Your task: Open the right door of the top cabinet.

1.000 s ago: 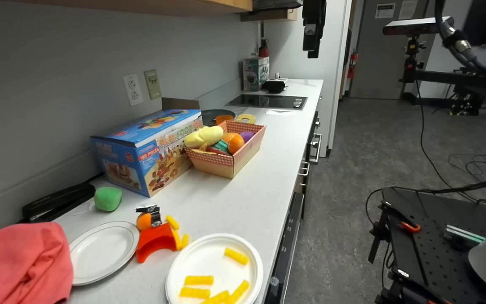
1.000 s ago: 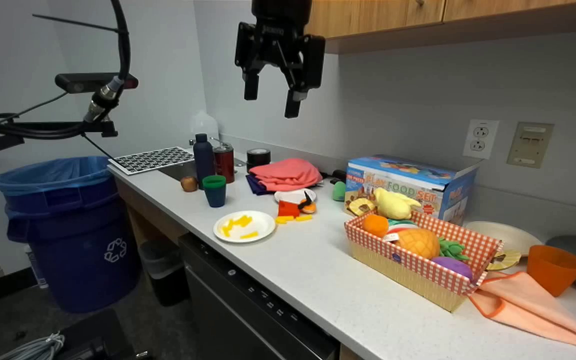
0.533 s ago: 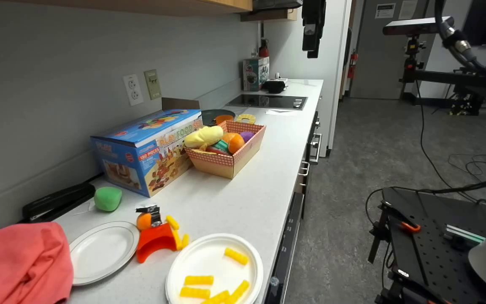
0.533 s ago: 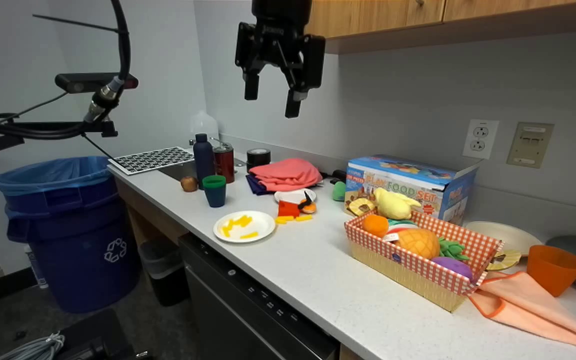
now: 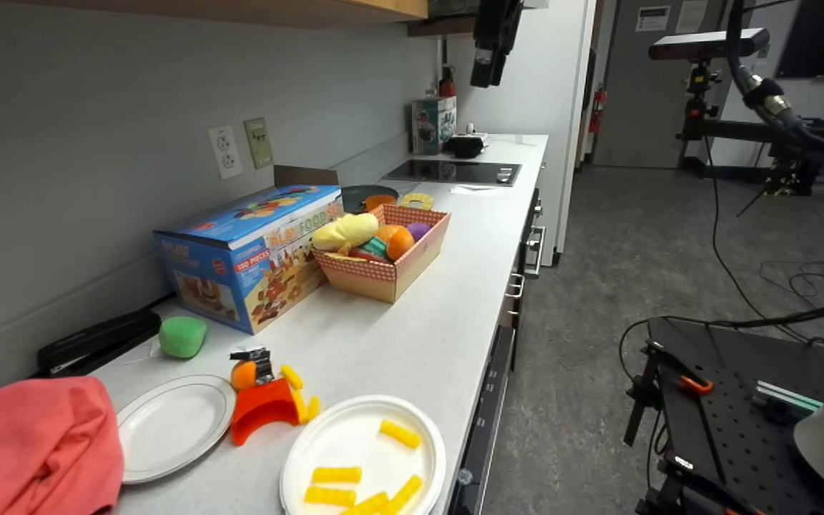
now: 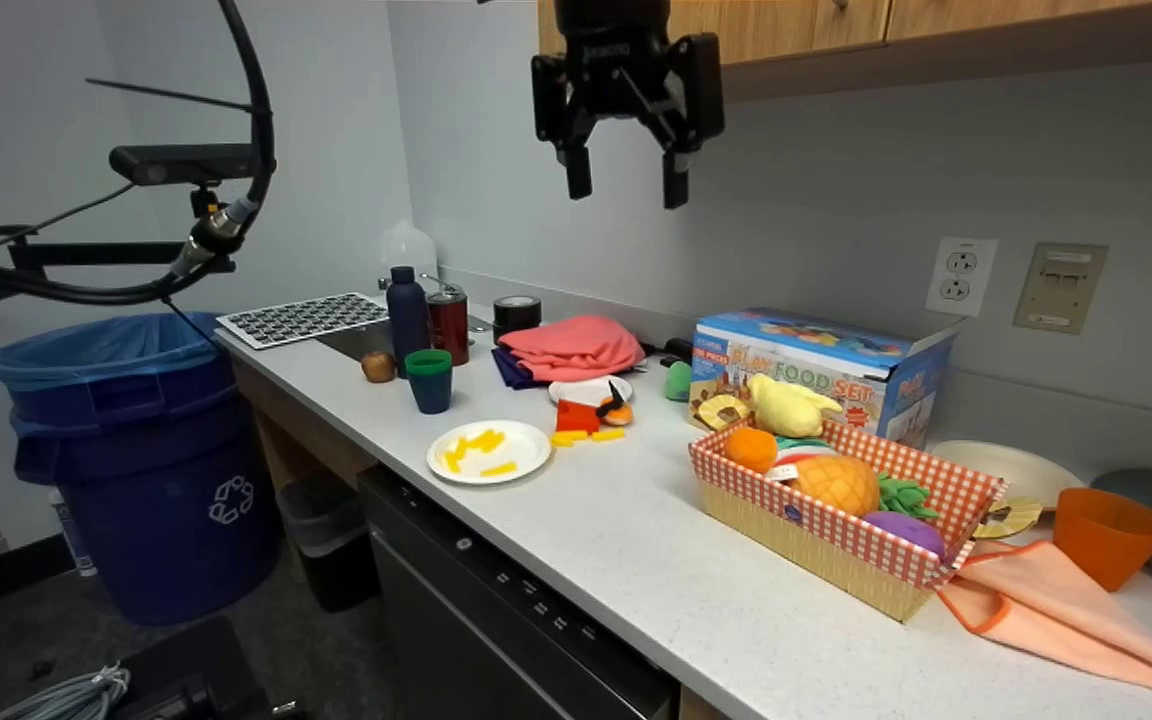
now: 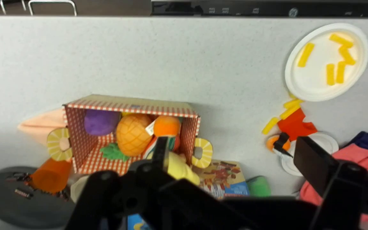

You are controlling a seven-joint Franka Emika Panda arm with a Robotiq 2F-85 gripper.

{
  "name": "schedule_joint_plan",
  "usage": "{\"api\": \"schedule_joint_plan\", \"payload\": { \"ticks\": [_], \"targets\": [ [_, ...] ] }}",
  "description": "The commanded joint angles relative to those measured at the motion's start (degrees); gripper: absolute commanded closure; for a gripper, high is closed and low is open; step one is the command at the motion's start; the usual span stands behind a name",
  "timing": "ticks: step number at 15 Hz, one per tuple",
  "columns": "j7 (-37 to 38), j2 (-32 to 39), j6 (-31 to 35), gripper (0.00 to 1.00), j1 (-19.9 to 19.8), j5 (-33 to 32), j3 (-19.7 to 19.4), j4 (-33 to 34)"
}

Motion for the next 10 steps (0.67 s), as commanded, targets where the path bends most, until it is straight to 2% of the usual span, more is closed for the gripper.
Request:
{"api": "schedule_joint_plan", "payload": {
  "ticks": [1,4,10],
  "targets": [
    [0.26,1.92,0.68,0.00,-0.59,-0.80,1.21,2.51],
    [1.44,7.99,0.87,0.00,-0.49,-1.94,2.85,8.66],
    [1.46,9.53,0.85,0.00,-0.60,-2.03,2.80,10.19]
  ]
}}
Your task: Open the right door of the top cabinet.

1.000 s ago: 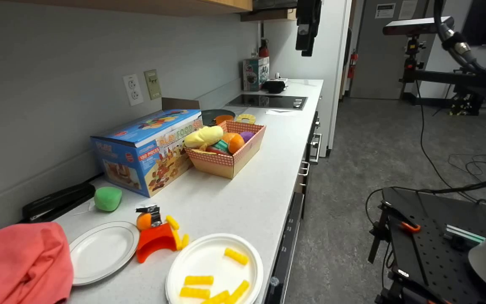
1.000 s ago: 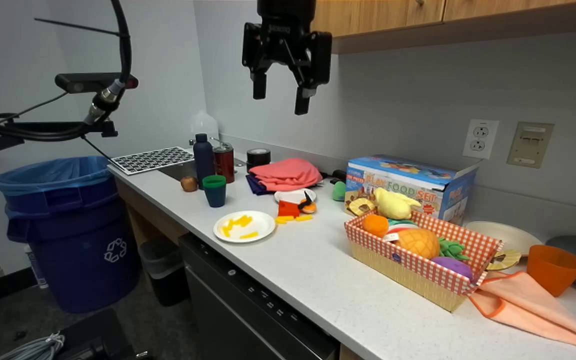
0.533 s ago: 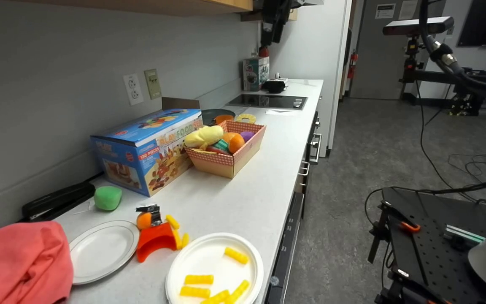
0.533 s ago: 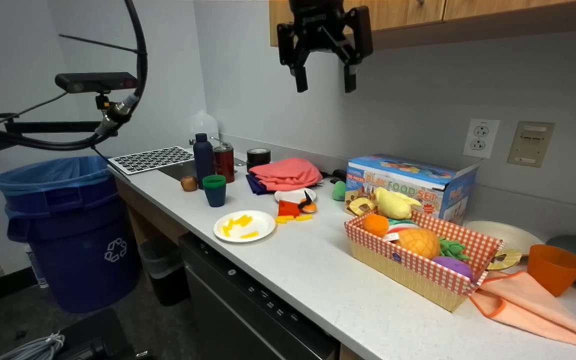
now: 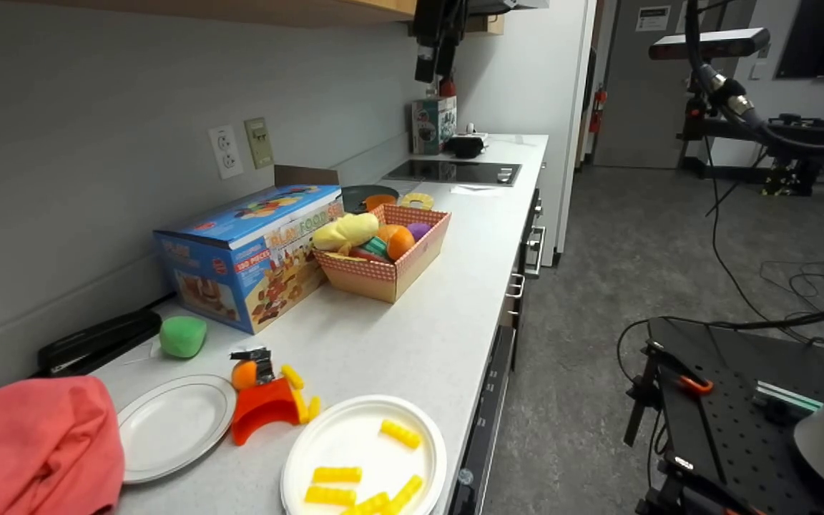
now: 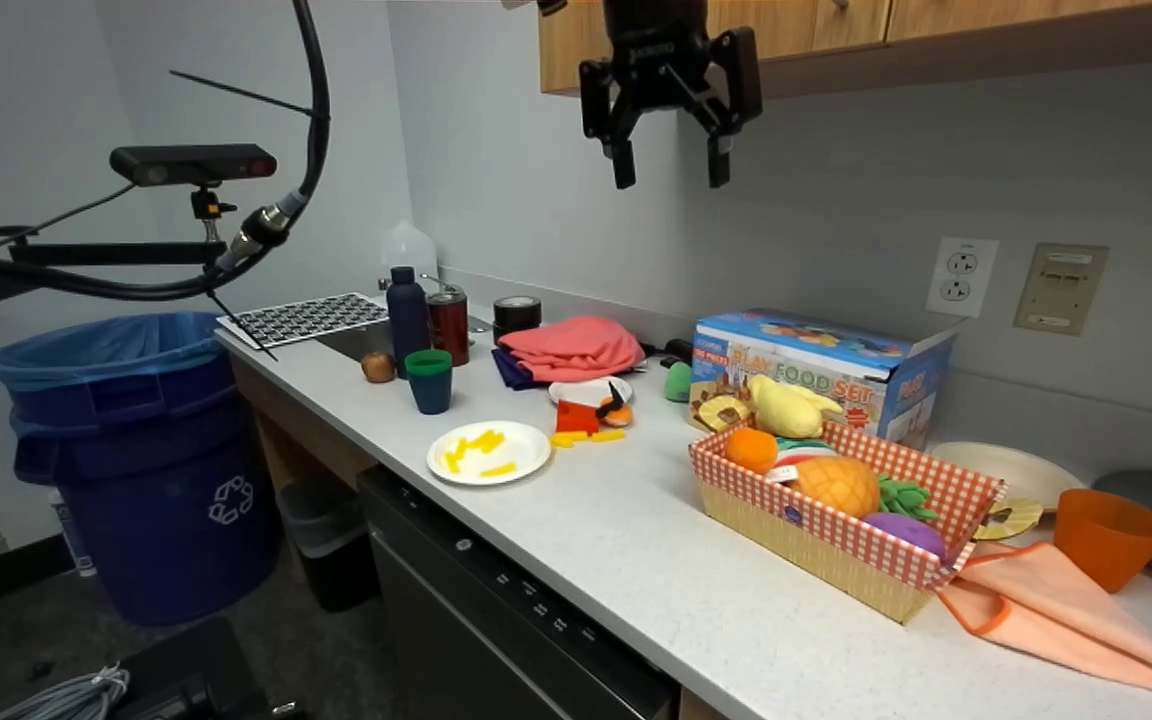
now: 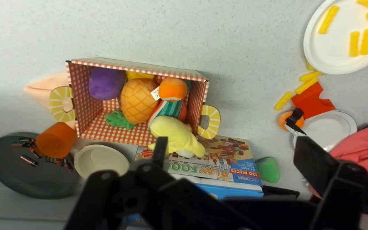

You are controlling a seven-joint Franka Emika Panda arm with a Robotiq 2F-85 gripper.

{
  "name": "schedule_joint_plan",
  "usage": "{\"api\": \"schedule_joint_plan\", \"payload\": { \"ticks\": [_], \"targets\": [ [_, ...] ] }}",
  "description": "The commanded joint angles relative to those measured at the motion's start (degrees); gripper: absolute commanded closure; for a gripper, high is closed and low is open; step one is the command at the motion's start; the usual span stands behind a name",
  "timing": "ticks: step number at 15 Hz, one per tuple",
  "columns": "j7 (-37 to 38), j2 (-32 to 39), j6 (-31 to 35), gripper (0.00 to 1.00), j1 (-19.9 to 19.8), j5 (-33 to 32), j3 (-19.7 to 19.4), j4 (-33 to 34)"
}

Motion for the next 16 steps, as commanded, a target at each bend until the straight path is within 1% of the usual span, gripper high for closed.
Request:
{"api": "schedule_joint_plan", "payload": {
  "ticks": [1,2,4,7,8,10,11,12,14,16],
  "targets": [
    [-0.15,-0.34,-0.52,0.00,-0.59,-0.45,0.58,0.38],
    [1.60,-1.79,-2.30,0.00,-0.87,-1.93,0.90,0.79],
    [3.61,-5.10,-3.75,0.00,-1.01,-3.74,1.37,0.44],
    [7.47,-9.99,-4.11,0.00,-1.63,-9.07,2.66,0.41],
    [8.57,-11.08,-2.96,0.00,-1.98,-10.76,3.05,0.72],
    [11.88,-12.35,1.84,0.00,-2.98,-13.28,3.40,0.77],
    [13.97,-12.75,3.76,0.00,-3.16,-12.38,3.17,0.57],
    [10.62,-12.13,0.53,0.00,-2.21,-11.14,2.90,0.93],
    [12.13,-12.74,2.28,0.00,-2.76,-11.16,2.91,0.91],
    [12.51,-12.65,2.61,0.00,-2.91,-11.16,2.91,0.81]
  ]
}}
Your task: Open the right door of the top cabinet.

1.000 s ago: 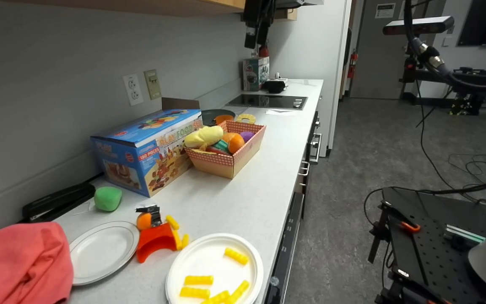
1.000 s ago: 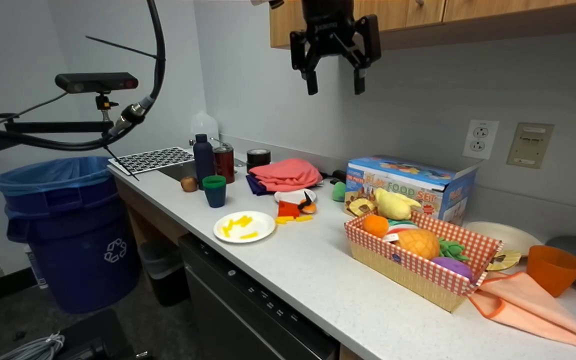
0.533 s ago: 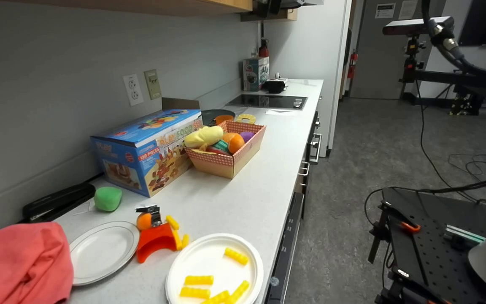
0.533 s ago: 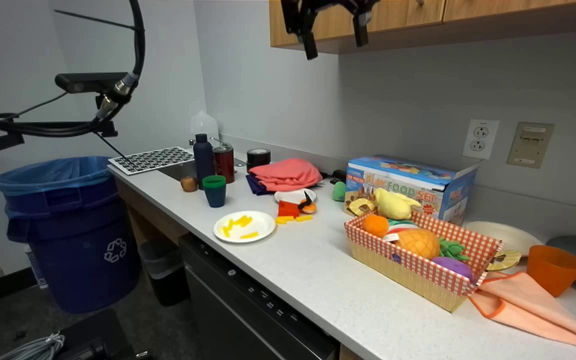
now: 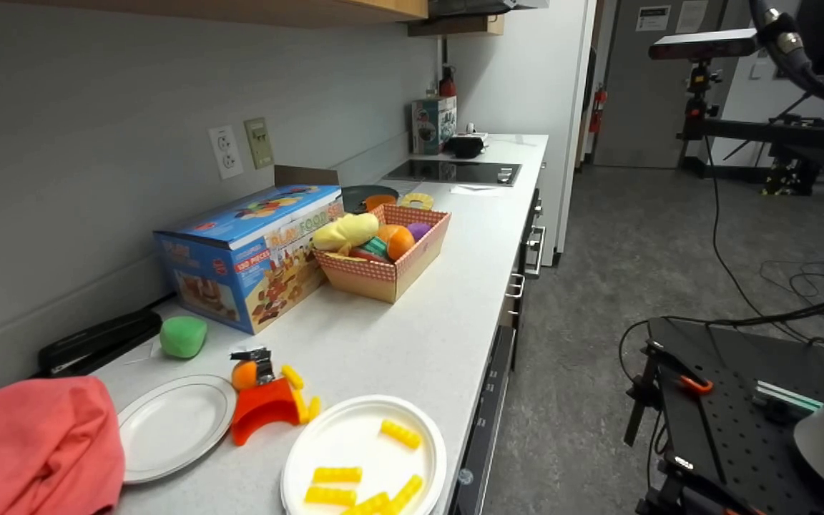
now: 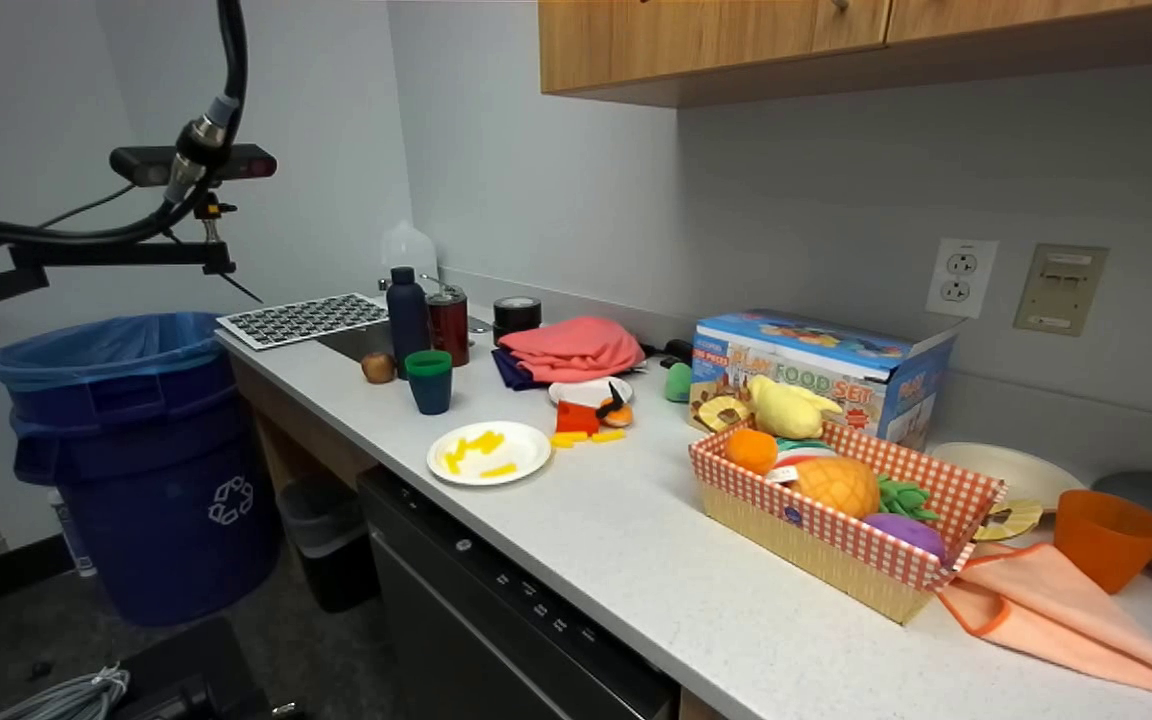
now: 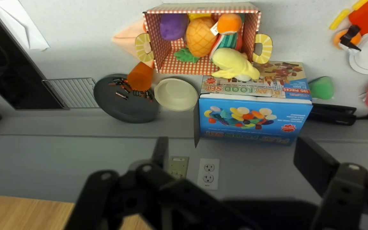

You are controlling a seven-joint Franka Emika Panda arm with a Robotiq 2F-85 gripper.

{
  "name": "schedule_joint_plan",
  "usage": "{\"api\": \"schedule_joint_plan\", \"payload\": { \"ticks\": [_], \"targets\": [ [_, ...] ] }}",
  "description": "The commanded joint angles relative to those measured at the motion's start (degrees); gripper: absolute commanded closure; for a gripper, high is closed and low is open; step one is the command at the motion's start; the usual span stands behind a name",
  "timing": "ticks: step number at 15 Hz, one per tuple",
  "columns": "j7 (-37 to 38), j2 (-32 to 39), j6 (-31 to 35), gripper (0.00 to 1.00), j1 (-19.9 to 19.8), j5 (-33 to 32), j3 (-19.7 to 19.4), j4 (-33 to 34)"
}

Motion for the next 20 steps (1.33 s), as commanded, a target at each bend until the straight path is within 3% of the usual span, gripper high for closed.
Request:
{"api": "schedule_joint_plan", "payload": {
  "ticks": [1,15,20],
  "targets": [
    [-0.17,0.17,-0.09,0.00,-0.59,0.29,0.45,0.18],
    [-0.11,0.35,-0.10,0.00,-0.59,0.29,0.45,0.07],
    [6.02,6.06,9.76,0.00,-3.74,-2.12,0.14,7.48]
  ]
}}
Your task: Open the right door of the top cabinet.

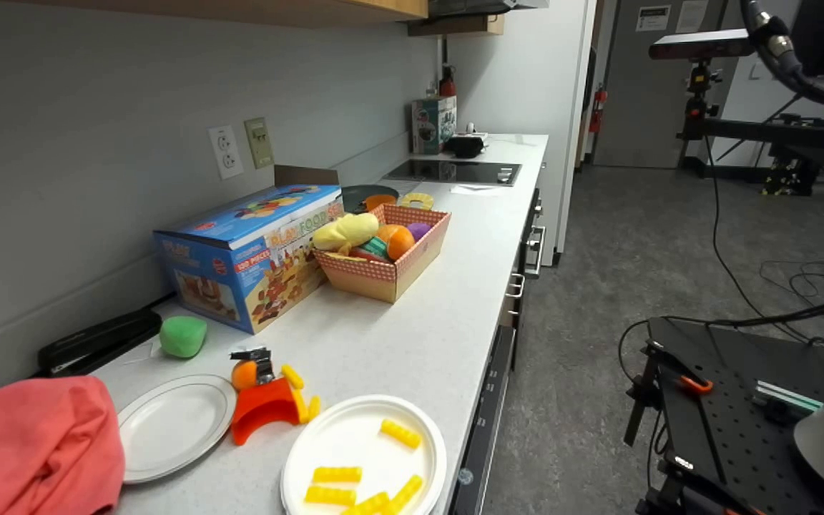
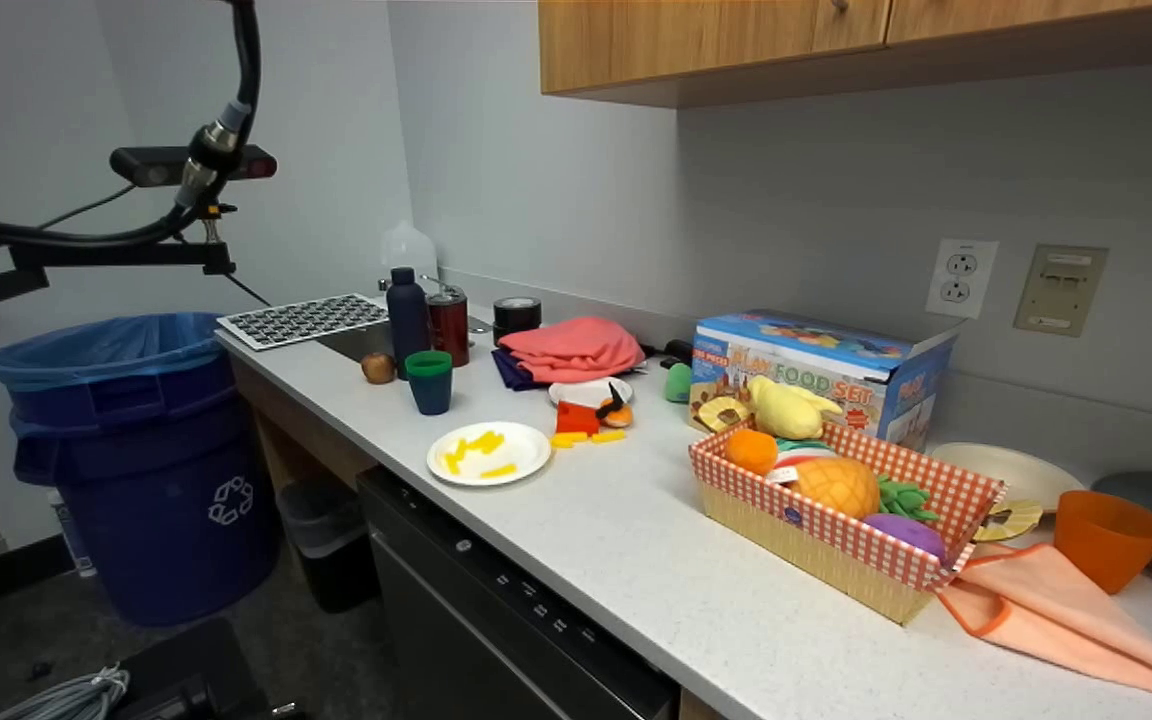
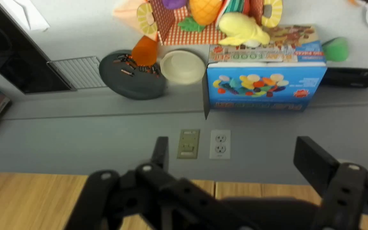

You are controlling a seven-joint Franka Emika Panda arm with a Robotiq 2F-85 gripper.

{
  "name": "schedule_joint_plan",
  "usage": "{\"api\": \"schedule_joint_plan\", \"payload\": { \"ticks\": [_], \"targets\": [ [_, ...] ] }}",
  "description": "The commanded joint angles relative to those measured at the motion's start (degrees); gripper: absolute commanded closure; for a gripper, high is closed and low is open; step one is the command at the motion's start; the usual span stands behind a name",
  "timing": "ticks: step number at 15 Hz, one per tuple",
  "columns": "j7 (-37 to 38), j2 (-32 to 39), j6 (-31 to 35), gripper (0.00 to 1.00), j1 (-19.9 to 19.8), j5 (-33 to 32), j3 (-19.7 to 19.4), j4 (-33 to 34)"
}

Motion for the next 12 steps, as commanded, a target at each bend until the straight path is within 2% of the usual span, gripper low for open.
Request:
{"api": "schedule_joint_plan", "payload": {
  "ticks": [1,5,12],
  "targets": [
    [3.85,5.28,5.19,0.00,-3.05,-2.23,0.11,7.20],
    [5.69,11.04,9.84,0.00,-4.76,-3.36,-0.53,13.04],
    [8.01,20.39,13.97,0.00,-4.27,-3.69,-1.41,20.73]
  ]
}}
